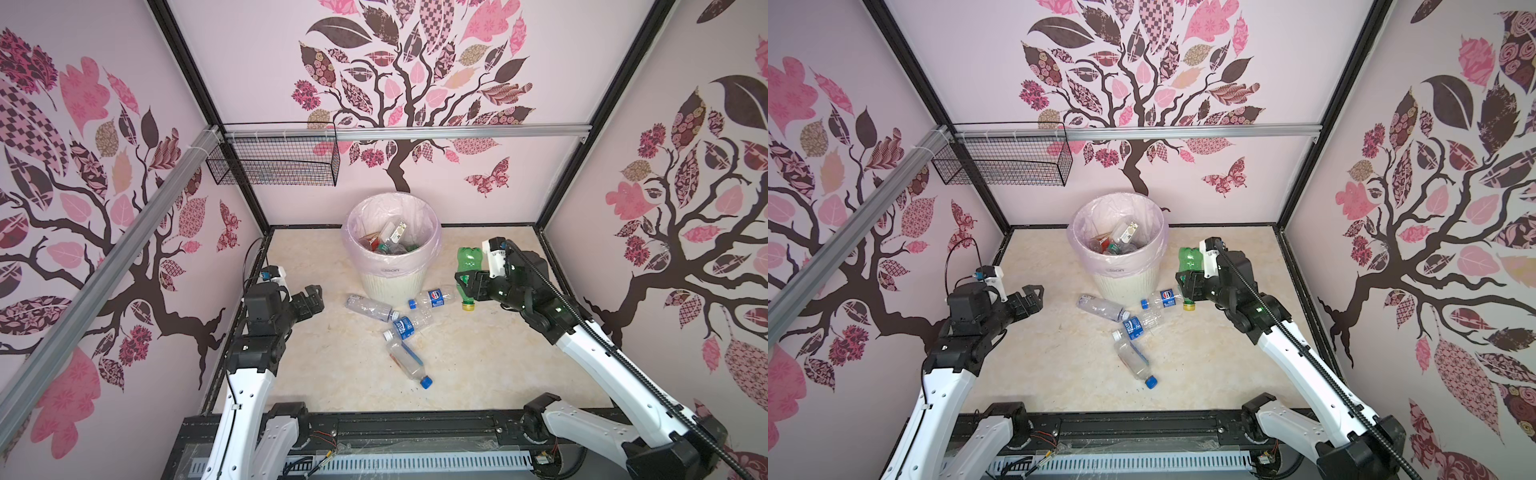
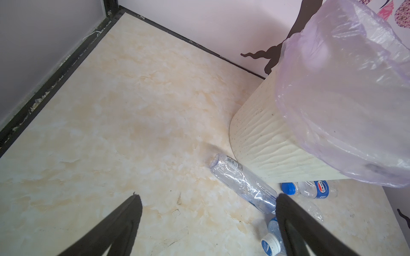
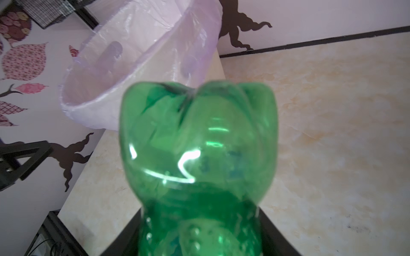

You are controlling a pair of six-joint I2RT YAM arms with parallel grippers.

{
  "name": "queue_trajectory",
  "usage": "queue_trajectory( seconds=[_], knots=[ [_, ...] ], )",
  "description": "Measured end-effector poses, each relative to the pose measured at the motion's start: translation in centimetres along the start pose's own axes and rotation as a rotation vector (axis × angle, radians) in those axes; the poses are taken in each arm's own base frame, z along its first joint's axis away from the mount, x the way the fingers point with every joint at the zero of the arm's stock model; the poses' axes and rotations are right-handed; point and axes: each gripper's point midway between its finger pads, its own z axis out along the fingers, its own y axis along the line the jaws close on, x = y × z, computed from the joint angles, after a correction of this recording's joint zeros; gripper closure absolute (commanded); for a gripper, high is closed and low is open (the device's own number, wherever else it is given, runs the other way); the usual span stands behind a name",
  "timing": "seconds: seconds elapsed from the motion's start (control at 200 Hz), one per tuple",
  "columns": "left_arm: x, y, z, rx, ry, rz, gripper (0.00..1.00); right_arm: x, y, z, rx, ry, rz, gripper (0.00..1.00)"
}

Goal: Throw the plastic bottles in the bin
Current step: 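Carry the green bottle with the right gripper over the bin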

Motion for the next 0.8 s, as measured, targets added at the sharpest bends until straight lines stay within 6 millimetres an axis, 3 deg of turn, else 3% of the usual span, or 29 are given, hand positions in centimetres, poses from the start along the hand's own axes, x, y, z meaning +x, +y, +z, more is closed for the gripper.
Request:
queue_trajectory(
  seconds=[0.145,0.41,0.615,0.685,0.8],
  knots=[
    [0.1,0.0,0.1,0.0,0.004,0.0,0.02,-1.6,1.7,-1.6,-0.075,-0.069,-0.026,0.47],
    [0.3,0.0,0.4,-0.001,0.017,-0.002,0.02,-3.1,3.0,-3.2,-0.124,-0.148,-0.05,0.45],
    [0.5,0.1,0.8,0.001,0.034,-0.004,0.02,-3.8,4.0,-2.7,-0.165,-0.128,-0.063,0.43],
    [0.7,0.0,0.9,0.007,0.042,-0.004,0.02,-5.3,5.0,-1.9,-0.191,-0.116,-0.072,0.43],
    [0.7,-0.1,1.0,0.009,0.045,-0.004,0.02,-9.7,7.4,-0.4,-0.248,-0.14,-0.09,0.45]
  ],
)
